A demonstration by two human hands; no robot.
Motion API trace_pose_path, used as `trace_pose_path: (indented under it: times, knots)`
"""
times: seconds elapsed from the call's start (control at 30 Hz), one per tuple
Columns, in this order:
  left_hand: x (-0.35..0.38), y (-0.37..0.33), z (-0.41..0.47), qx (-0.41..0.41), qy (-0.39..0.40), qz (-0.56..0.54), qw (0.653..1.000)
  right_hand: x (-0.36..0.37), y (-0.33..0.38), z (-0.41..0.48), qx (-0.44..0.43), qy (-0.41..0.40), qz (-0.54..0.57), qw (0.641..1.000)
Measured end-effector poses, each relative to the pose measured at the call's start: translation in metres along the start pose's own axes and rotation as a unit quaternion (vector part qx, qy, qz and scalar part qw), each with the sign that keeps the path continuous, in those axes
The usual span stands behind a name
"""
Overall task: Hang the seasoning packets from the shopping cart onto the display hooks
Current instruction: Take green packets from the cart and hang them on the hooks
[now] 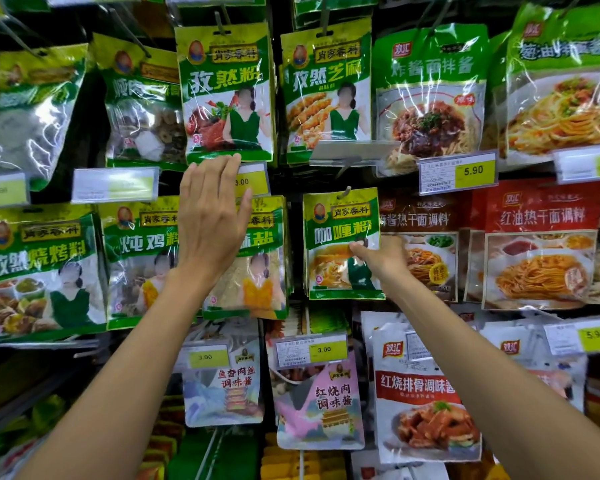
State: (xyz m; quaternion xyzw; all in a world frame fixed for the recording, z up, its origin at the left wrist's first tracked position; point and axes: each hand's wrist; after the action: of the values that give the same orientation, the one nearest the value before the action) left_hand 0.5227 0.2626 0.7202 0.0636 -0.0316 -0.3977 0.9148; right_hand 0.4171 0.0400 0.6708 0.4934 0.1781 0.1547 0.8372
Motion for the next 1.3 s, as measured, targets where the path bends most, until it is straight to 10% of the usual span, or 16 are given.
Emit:
trace_pose_path:
  times: [0.37,0.57,0.93,1.3]
  knots:
    - [-0.007,-0.048,-0.020,0.077,-0.066,-0.162,0.982,-0.064,-0.009,-0.067,-0.133,-0.119,-0.076,0.981]
    - [-0.008,-0.174,-0.104,0.097,0.094,-0.353,0.926,-0.143,-0.065,-0.154,-0.092,-0.145,-0.110,0.979]
    - [-0.102,-0.437,-0.306,-0.071,0.521,-0.634,0.567,-0.309,-0.246,-0.381,0.244,-0.285,-0.192,0.907]
    - [-0.179,-0.587,-0.482,0.030,0.733,-0.571,0.369,-0.388,-0.378,-0.580,0.487,-0.422,-0.237,0.727]
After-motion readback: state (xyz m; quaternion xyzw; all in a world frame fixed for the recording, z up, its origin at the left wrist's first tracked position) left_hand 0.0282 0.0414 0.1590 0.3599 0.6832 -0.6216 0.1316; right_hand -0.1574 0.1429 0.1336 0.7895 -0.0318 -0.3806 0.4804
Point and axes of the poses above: each hand's wrist, its own z-axis towards the middle knuckle, its own x-axis out of the palm, y = z × x, and after that the axes turned 3 degrees about -x, right-handed
